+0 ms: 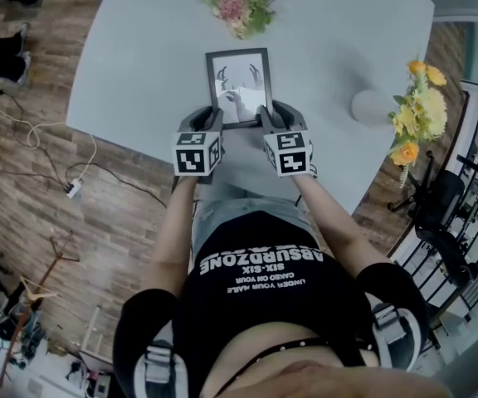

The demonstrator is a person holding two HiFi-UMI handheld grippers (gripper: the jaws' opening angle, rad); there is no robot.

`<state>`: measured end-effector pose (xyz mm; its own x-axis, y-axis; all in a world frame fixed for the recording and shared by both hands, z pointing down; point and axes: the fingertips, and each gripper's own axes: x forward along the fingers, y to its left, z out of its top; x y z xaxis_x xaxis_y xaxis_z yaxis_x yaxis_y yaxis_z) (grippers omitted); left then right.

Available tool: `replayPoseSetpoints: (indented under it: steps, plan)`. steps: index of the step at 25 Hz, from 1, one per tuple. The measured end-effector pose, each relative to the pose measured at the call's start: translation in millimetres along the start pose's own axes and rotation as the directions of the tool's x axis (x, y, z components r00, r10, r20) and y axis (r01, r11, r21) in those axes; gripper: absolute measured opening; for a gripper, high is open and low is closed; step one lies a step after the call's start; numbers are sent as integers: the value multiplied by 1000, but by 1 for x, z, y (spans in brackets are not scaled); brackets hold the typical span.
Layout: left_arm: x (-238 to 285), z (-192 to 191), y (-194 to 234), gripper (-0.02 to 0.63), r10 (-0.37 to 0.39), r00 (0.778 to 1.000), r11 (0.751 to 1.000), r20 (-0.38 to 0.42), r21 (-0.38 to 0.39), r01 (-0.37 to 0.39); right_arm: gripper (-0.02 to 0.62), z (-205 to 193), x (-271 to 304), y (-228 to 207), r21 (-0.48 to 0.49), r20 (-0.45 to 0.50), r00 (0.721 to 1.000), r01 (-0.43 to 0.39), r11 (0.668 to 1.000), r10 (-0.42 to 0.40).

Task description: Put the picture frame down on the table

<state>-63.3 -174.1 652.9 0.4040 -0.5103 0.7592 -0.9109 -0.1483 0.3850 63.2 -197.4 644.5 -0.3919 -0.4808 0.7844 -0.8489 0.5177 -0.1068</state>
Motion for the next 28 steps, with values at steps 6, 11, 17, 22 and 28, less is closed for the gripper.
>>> replayPoseSetpoints:
  steps: [6, 11, 17, 22, 28]
  plan:
    - [3, -5, 3, 98, 21, 1000, 1000, 2, -5, -21, 115, -3, 5, 1, -7, -5, 1000, 2, 1000, -2]
    - [4, -3, 4, 100, 12, 1000, 1000, -9, -9, -12, 115, -2, 6, 0, 3, 1, 1000, 2, 1000, -2]
    - [8, -4, 2, 100, 9, 998, 999, -63, 32, -7, 117, -2, 8, -1, 0, 5, 1000, -5, 1000, 5]
    - [7, -4, 1, 109, 24, 997, 992, -77, 127, -14, 120, 3, 1, -2, 9, 22, 1000, -10, 1000, 9]
    - [-18, 20, 2, 120, 71, 996, 989, 54, 130, -77, 47, 22, -29, -7, 28, 120, 992, 26, 999, -29]
